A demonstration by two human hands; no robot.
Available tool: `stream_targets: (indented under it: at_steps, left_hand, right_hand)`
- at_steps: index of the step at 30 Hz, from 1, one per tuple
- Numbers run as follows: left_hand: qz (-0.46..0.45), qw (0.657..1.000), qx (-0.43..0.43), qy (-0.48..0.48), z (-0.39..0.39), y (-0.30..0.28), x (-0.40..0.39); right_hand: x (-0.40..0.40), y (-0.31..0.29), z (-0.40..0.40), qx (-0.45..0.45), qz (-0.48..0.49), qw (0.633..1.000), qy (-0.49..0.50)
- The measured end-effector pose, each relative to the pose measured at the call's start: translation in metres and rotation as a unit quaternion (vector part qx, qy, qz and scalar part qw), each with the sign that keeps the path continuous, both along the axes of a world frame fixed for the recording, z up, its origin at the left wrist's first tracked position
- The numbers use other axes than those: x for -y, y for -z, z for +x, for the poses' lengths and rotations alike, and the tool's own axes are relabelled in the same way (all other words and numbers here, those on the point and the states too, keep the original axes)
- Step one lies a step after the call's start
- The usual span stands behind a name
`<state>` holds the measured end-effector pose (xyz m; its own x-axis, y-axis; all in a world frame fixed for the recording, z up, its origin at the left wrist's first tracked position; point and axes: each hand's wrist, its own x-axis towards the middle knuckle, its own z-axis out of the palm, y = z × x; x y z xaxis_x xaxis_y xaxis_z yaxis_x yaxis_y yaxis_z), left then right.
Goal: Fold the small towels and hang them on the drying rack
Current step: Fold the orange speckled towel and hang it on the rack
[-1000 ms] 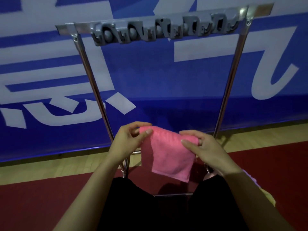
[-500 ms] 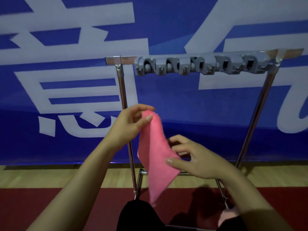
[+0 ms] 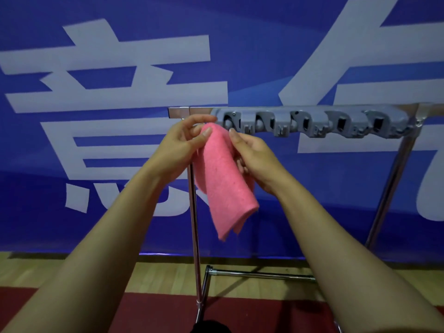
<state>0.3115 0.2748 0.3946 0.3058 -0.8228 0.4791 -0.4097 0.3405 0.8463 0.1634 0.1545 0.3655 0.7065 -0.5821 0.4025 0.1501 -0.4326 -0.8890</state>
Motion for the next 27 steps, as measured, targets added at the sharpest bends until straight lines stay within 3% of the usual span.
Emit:
stream_targets:
  at_steps: [3, 5, 8, 10, 16, 21, 27]
  left_hand:
    - [-0.015, 0.999, 0.006, -0.045, 0.011, -0.003, 0.014]
    - [-0.036, 0.998, -0.007, -0.059, 0.016, -0.003, 0.025]
    - [-0.047, 0.996, -0.016, -0.068, 0.02, -0.004, 0.037]
    - [-0.043, 0.996, -0.021, -0.08, 0.022, -0.007, 0.043]
    - [-0.007, 0.992, -0.046, -0.116, 0.032, 0.01, 0.057]
    - [-0.072, 0.981, -0.02, -0.177, 0.02, 0.032, 0.056]
    - [-0.07, 0.98, -0.039, -0.182, -0.006, 0.045, 0.051]
  right_hand:
    - [0.0, 0.0, 0.028, 0.011, 0.023, 0.997, 0.069]
    - [-0.005, -0.001, 0.044, 0.052, 0.128, 0.988, 0.066]
    - [-0.016, -0.012, 0.055, 0.136, 0.36, 0.923, 0.019]
    - [-0.013, -0.016, 0.061, 0.148, 0.405, 0.902, 0.036]
    - [-0.001, 0.001, 0.074, 0.081, 0.33, 0.933, 0.118]
    - [0.008, 0.017, 0.079, 0.077, 0.184, 0.965, 0.172]
    - [-0.009, 0.036, 0.075, 0.231, 0.254, 0.939, -0.033]
